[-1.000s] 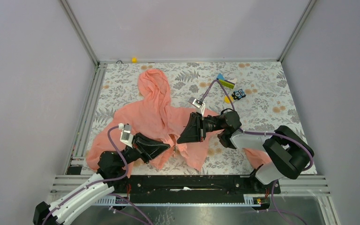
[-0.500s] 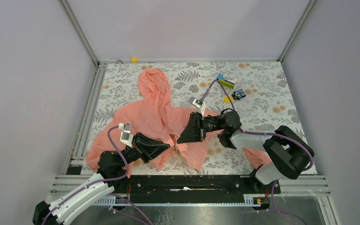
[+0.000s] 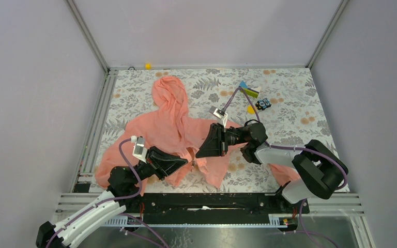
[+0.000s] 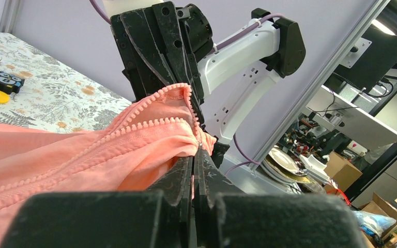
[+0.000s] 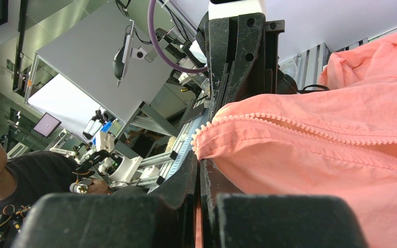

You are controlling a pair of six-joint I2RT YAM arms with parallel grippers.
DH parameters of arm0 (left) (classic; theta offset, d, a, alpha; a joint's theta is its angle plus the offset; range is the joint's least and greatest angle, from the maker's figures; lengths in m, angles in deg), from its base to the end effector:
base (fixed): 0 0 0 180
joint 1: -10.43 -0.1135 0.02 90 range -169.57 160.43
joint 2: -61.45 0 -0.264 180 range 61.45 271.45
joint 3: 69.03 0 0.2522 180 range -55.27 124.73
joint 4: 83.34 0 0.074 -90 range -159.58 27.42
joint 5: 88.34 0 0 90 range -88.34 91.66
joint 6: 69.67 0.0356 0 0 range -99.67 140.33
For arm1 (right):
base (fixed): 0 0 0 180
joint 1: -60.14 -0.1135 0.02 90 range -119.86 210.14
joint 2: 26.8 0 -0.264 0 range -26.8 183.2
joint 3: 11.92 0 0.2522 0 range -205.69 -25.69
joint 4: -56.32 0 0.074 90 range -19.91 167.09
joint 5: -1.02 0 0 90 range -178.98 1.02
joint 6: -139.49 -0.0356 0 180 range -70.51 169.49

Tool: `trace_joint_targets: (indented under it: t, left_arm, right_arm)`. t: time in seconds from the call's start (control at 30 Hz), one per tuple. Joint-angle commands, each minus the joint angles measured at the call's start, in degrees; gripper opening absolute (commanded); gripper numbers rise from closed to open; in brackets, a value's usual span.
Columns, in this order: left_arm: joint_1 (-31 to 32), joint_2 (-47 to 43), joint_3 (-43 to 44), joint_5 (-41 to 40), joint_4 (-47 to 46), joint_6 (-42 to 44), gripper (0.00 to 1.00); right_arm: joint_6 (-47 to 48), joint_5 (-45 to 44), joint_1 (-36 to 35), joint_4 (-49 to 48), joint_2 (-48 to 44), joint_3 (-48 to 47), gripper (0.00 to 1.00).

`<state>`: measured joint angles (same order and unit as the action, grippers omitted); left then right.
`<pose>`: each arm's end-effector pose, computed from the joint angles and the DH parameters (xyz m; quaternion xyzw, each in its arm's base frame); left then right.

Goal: Zip up the jacket

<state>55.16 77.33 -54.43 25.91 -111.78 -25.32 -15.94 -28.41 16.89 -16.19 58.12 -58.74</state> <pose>0.0699 -0.0899 0.2287 0.1751 0.5111 -0.6691 0.5103 0.1758 0.2080 0.2725 -0.3603 0.4810 0.7578 0.2543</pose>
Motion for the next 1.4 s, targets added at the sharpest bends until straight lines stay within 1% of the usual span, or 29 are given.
trace_joint_targets:
  t: [0.0, 0.67, 1.13, 1.27, 1.37]
  left_arm:
    - [-0.1, 0.5, -9.3, 1.9, -4.6, 0.1, 0.0]
    - [-0.1, 1.5, -9.5, 2.9, -6.2, -0.4, 0.0]
    - [-0.1, 1.6, -9.4, 3.0, -6.1, -0.5, 0.0]
    - [-0.1, 1.3, -9.5, 2.4, -5.7, -0.5, 0.0]
    - [-0.1, 1.2, -9.6, 1.6, -5.4, -0.6, 0.0]
  right_arm:
    - [0.3, -0.6, -0.5, -10.5, -1.5, -1.4, 0.0]
    - [1.6, -1.7, -0.9, -10.5, 0.3, -2.7, 0.0]
    - [7.0, -3.2, -0.9, -10.4, 2.4, -4.3, 0.0]
    - [9.8, -3.5, -1.0, -10.5, 1.1, -4.0, 0.0]
    - [10.2, -3.0, -1.5, -10.4, -0.5, -4.3, 0.0]
